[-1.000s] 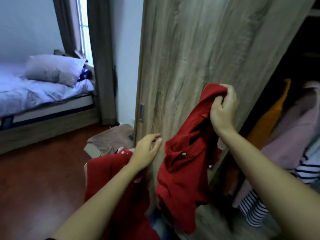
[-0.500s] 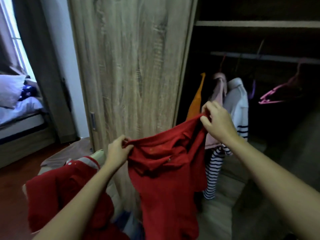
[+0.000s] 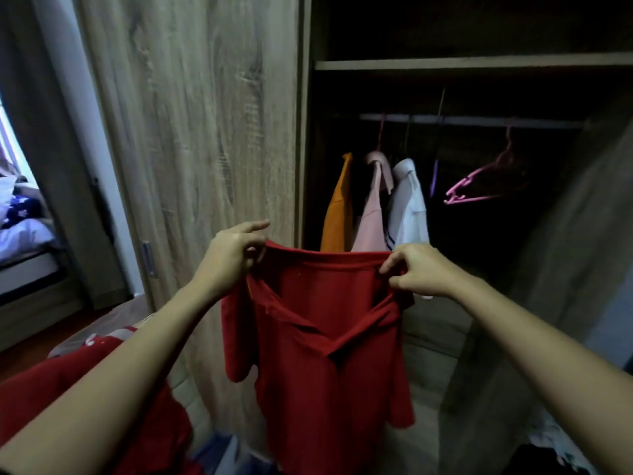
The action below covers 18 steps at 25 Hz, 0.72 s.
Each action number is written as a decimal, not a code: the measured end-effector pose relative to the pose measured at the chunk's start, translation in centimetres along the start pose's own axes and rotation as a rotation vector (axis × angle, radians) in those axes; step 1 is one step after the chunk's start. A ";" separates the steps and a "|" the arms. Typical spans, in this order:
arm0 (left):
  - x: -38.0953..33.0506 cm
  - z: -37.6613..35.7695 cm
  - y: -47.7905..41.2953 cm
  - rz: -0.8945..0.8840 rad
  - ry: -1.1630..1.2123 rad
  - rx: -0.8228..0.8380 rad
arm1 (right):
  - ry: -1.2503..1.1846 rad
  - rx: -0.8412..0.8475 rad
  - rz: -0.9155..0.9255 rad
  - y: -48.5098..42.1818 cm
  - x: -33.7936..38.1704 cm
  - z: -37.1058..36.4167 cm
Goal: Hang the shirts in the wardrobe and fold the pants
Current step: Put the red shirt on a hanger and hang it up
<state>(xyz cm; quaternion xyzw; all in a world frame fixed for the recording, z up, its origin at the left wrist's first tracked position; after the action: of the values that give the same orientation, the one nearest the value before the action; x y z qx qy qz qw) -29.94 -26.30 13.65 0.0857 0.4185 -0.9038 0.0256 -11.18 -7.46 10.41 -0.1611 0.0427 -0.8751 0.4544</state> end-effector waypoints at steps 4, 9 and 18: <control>-2.2 0.2 0.7 0.037 -0.251 -0.234 | -0.077 -0.154 -0.055 2.3 -0.7 3.9; -1.7 -5.3 0.3 0.276 -0.299 0.106 | 0.073 -0.156 -0.145 4.8 -4.5 5.5; -8.1 -7.2 -4.0 0.206 -0.192 0.007 | -0.134 -0.159 -0.315 7.9 -12.4 7.0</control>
<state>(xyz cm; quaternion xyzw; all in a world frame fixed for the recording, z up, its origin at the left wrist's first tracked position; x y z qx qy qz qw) -21.47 -18.46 13.49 0.0413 0.4001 -0.9018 0.1580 3.87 -1.50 12.26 -0.2592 0.0557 -0.9166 0.2994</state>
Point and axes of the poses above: each hand's wrist, its own y-axis away from the middle knuckle, its own z-axis out of the back of the hand, x = y × z, the point moved 10 cm from there along -y, towards the middle knuckle, and after that the axes turned 5 degrees about -z, right-handed, at the moved point
